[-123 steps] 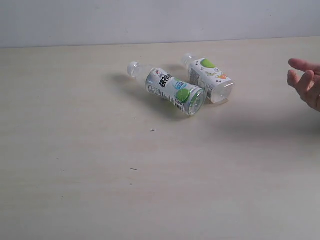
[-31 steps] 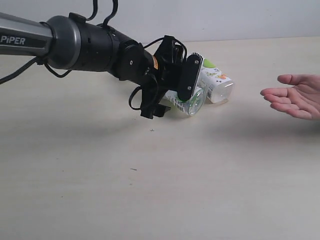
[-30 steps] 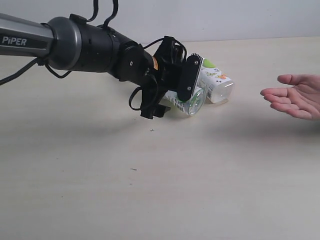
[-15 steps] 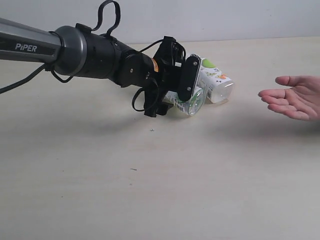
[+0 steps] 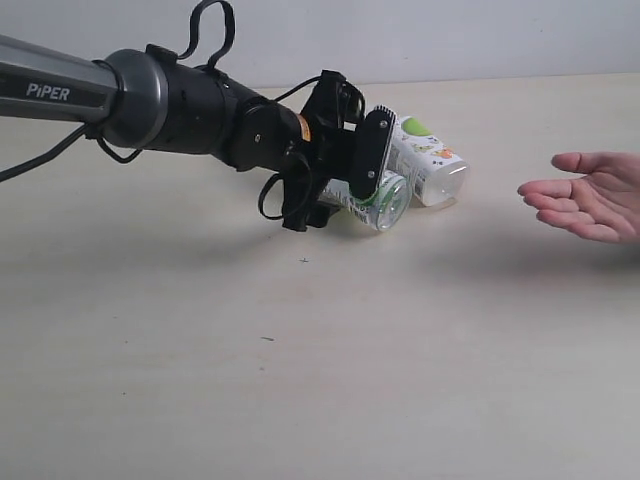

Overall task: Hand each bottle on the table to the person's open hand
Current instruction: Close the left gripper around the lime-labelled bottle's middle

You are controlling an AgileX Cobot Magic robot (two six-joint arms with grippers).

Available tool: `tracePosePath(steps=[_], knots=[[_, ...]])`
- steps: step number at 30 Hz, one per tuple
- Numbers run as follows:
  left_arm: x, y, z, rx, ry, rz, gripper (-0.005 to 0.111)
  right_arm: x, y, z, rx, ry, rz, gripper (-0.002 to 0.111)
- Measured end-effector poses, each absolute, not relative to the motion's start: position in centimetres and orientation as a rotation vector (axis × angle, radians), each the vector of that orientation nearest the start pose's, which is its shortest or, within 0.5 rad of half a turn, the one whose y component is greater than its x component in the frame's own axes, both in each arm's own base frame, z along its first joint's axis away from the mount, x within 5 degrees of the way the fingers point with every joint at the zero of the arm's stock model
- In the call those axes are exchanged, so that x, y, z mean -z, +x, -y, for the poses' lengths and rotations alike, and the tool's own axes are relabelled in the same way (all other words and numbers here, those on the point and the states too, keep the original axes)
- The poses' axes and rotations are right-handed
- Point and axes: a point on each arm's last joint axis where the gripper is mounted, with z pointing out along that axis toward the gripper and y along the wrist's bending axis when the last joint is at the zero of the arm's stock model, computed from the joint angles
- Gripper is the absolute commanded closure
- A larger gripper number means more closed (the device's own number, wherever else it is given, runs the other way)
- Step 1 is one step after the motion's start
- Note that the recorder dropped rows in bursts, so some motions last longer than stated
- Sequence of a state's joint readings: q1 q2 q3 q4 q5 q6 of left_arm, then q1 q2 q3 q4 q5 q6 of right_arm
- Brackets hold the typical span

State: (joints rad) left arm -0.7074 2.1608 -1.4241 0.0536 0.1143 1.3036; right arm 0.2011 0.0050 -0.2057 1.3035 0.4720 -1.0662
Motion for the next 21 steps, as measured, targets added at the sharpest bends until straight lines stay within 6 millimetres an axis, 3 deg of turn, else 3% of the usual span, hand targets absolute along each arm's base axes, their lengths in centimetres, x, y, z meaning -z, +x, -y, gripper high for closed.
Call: tracePosePath(steps=[8,21], knots=[[-13.9,36.1,29.7,-0.338,2.011,-1.228,0.002,-26.8,2.4,-4.6,-0.654,-0.378,-1.416,0.108],[-11.5,36.6,30.2,-0.353,2.0,-1.189,0.002,-26.8,2.4,-4.6,-0.654,-0.378,-1.416,0.108]])
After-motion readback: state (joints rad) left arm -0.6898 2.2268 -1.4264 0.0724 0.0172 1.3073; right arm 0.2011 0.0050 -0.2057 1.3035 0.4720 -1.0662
